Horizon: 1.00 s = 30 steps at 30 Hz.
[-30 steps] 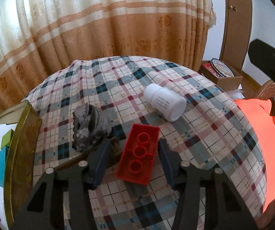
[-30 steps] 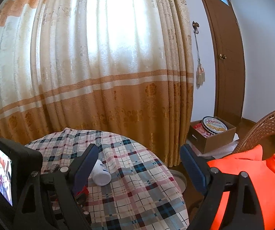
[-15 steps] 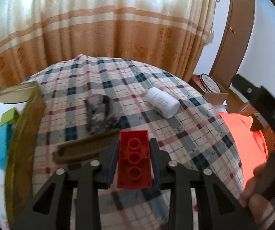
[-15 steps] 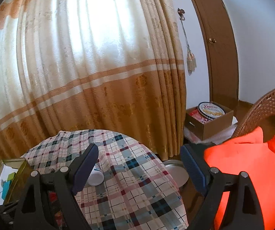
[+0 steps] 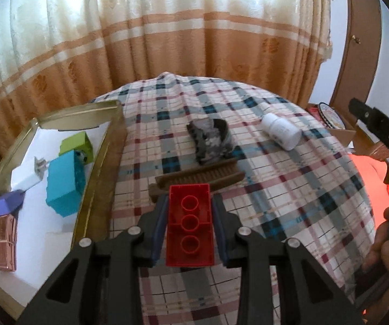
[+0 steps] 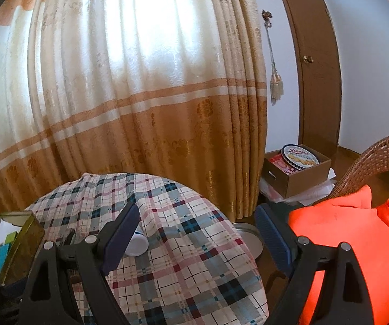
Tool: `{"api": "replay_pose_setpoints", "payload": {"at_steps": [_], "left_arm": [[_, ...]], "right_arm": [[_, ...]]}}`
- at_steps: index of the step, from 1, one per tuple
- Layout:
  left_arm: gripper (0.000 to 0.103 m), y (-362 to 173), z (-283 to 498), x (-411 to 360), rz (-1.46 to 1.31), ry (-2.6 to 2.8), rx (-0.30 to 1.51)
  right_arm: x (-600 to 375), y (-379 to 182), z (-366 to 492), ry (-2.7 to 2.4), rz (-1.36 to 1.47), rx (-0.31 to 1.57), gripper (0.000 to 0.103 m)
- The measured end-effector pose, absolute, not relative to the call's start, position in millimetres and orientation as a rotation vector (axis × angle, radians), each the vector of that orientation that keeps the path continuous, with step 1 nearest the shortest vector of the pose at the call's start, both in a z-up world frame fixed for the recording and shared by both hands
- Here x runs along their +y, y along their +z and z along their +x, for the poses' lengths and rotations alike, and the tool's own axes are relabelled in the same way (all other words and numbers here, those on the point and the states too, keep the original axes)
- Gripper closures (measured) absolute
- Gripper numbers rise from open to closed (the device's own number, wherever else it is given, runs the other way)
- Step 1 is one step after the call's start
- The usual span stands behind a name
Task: Organize rigid objects
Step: 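Grasp the white pill bottle with the right gripper while the left gripper holds the red brick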
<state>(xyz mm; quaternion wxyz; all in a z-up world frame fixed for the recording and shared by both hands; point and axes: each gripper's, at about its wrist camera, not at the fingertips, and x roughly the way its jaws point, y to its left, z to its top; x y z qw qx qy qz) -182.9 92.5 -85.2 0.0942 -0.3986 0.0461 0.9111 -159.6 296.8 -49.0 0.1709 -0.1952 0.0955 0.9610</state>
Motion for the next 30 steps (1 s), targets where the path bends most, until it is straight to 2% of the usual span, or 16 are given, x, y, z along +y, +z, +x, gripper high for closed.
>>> {"api": "replay_pose_setpoints", "payload": {"at_steps": [6, 11, 14, 17, 23, 26, 30], "left_arm": [[0.072, -94, -183, 86, -1.249, 2.69, 0.09], [0.073, -95, -181, 88, -1.256, 2.694, 0.109], [0.073, -99, -182, 89, -1.281, 2.686, 0.115], [0.073, -104, -185, 87, -1.326, 2.672, 0.098], [0.073, -105, -184, 89, -1.326, 2.676, 0.116], [0.072, -104, -184, 90, -1.324, 2.675, 0.125], [0.072, -104, -185, 90, -1.323, 2.674, 0.126]], "right_arm": [[284, -54, -175, 2.78, -0.657, 0.202, 0.014], [283, -70, -210, 2.838, -0.893, 0.32, 0.015], [284, -84, -231, 2.842, -1.076, 0.378, 0.029], [282, -92, -242, 2.84, -1.157, 0.416, 0.031], [261, -93, -266, 2.854, -1.222, 0.221, 0.031], [258, -103, -279, 2.82, -1.303, 0.215, 0.039], [257, -107, -284, 2.807, -1.303, 0.217, 0.04]]}}
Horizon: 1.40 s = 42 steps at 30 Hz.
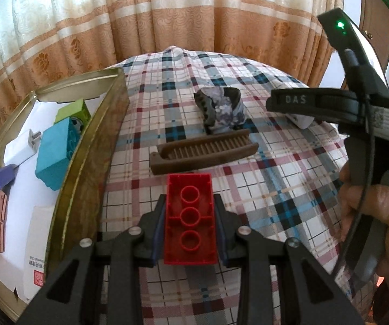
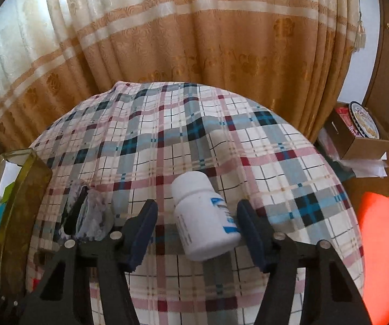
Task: Organize rigid objects
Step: 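Grasp the white pill bottle with the right gripper while the left gripper holds the red brick, then carry the red brick and pill bottle over the tin tray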
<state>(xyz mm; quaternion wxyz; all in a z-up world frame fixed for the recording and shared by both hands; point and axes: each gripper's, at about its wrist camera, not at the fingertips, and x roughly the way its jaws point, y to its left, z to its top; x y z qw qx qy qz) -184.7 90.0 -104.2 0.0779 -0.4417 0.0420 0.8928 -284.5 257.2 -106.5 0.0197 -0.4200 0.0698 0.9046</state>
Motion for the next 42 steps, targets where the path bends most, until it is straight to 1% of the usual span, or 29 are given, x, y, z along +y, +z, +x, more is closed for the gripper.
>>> {"api": "replay_pose_setpoints", "payload": {"at_steps": [1, 2, 5, 9, 14, 24, 29, 36, 42], "left_arm": [[0.072, -104, -185, 90, -1.322, 2.674, 0.125], [0.072, -104, -184, 90, -1.322, 2.674, 0.126], [0.072, -104, -184, 90, -1.322, 2.674, 0.126], [0.072, -104, -184, 90, -1.321, 2.675, 0.128], [0.072, -104, -184, 90, -1.32, 2.674, 0.126], [0.072, -103, -184, 90, -1.319, 2.674, 0.128], [0.072, -103, -183, 90, -1.319, 2.674, 0.127], [0.072, -103, -183, 89, -1.318, 2.673, 0.127], [0.072, -103, -183, 89, -1.318, 2.672, 0.124]], "right_arm": [[255, -107, -285, 2.803, -1.3, 0.194, 0.04], [253, -107, -286, 2.798, -1.298, 0.172, 0.044], [247, -107, -287, 2.792, -1.294, 0.104, 0.058], [244, -106, -287, 2.797, -1.316, 0.087, 0.064], [247, -105, -274, 2.775, -1.359, 0.132, 0.064], [261, -106, -214, 2.764, -1.326, 0.463, 0.064], [254, -107, -196, 2.766, -1.281, 0.443, 0.064], [257, -108, -191, 2.759, -1.272, 0.464, 0.064], [257, -108, -177, 2.755, -1.268, 0.522, 0.064]]}}
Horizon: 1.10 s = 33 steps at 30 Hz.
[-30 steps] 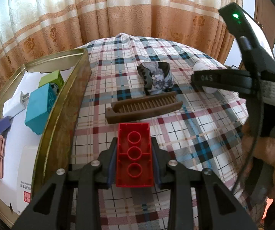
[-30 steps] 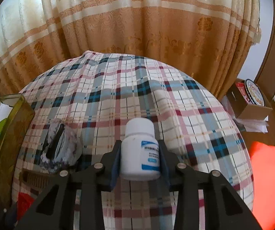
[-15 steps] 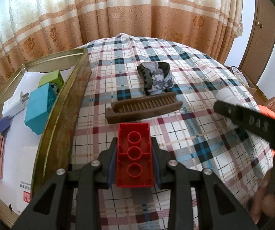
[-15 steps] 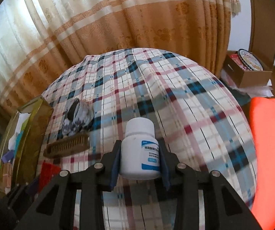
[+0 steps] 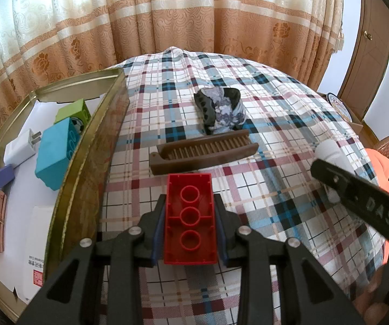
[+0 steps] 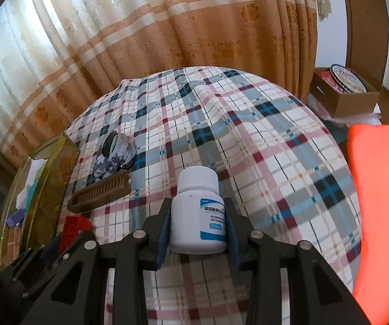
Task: Organize rigid objects
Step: 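Carry the red brick and pill bottle over the tin tray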
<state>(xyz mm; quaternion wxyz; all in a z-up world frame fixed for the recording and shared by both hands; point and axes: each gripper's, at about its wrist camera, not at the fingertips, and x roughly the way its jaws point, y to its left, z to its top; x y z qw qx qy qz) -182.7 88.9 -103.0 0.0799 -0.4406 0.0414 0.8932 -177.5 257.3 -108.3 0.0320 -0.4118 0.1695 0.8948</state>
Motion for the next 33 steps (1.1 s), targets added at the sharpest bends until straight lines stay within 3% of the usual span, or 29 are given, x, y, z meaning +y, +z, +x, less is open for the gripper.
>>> {"api": "replay_pose_setpoints", "payload": {"at_steps": [16, 33], "left_arm": [[0.073, -74, -154, 90, -1.213, 2.646, 0.064], [0.073, -33, -141, 27, -1.124, 2.789, 0.036]], "right_arm": [[254, -93, -134, 2.748, -1.203, 0.583, 0.064], [197, -48, -124, 2.918, -1.127, 0.548, 0.064]]}}
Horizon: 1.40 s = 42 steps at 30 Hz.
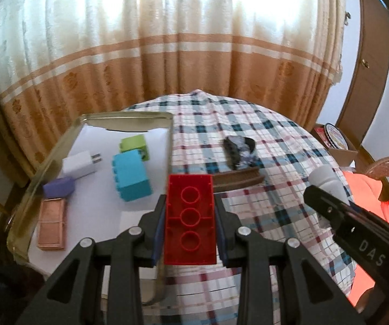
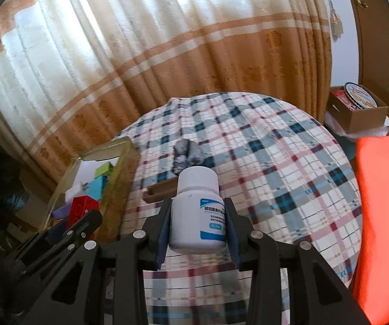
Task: Organize rigid objects
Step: 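Carry the red brick and pill bottle over the tin tray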
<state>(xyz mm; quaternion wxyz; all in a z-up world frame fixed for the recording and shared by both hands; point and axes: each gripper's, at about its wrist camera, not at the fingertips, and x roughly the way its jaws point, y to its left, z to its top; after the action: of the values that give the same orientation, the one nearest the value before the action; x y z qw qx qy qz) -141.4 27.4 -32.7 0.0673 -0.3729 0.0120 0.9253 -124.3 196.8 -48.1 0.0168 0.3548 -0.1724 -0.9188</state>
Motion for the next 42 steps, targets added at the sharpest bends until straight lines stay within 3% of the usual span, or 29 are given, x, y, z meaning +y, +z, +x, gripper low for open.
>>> {"api": "replay_pose_setpoints", "payload": {"at_steps": [42], "left_arm": [[0.073, -38, -155, -87, -1.202, 2.958, -0.072]], "right_arm": [[62, -23, -152, -2.684, 1.009, -0.312, 0.064]]}}
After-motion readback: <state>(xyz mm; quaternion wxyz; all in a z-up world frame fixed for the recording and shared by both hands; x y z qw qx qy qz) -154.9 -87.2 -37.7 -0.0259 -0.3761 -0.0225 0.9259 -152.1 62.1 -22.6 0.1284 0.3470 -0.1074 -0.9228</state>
